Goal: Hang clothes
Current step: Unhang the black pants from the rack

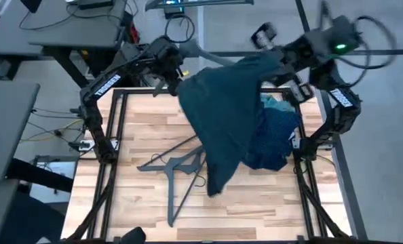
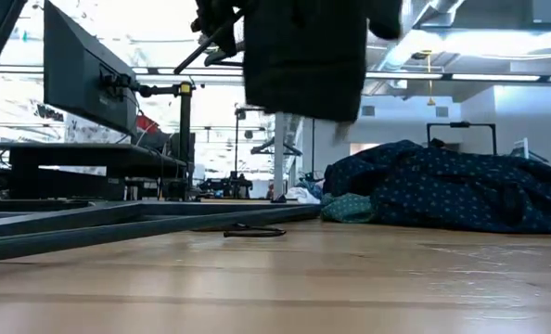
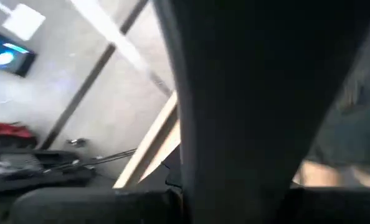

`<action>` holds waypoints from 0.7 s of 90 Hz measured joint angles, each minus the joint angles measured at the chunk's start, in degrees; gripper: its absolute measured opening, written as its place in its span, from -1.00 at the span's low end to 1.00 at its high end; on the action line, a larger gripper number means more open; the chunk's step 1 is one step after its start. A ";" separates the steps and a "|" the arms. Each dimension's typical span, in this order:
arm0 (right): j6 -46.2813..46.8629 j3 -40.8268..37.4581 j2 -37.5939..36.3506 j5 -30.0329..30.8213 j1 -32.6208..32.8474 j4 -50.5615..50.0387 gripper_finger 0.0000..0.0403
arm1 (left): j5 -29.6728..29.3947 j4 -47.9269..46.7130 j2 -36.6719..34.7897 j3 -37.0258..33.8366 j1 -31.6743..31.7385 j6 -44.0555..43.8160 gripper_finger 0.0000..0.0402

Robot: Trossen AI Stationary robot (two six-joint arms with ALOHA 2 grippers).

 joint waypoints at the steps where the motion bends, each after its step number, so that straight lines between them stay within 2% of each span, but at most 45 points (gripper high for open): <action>1: -0.29 0.10 -0.12 0.04 0.00 0.00 -1.00 | 0.06 0.12 -0.01 0.01 0.00 -0.03 -0.81; 11: -2.57 -0.92 -1.21 0.56 -0.33 2.93 -1.00 | 1.52 0.75 0.00 0.01 0.07 0.17 -0.81; 29: -9.79 -0.35 -2.19 7.34 -3.76 -2.33 -1.00 | 2.95 3.90 0.42 -0.34 -1.37 1.19 -0.81; 37: -8.32 0.34 -2.91 7.48 -6.18 -6.71 -1.00 | 5.12 6.20 0.66 -0.51 -2.75 2.06 -0.81; 45: -6.33 0.72 -0.24 7.36 -7.33 -5.82 -1.00 | 5.51 7.32 0.94 -0.59 -4.62 2.96 -0.81; 63: 2.72 0.23 7.80 2.51 -7.80 -0.84 -1.00 | 5.55 7.85 2.14 -0.82 -6.15 4.18 -0.81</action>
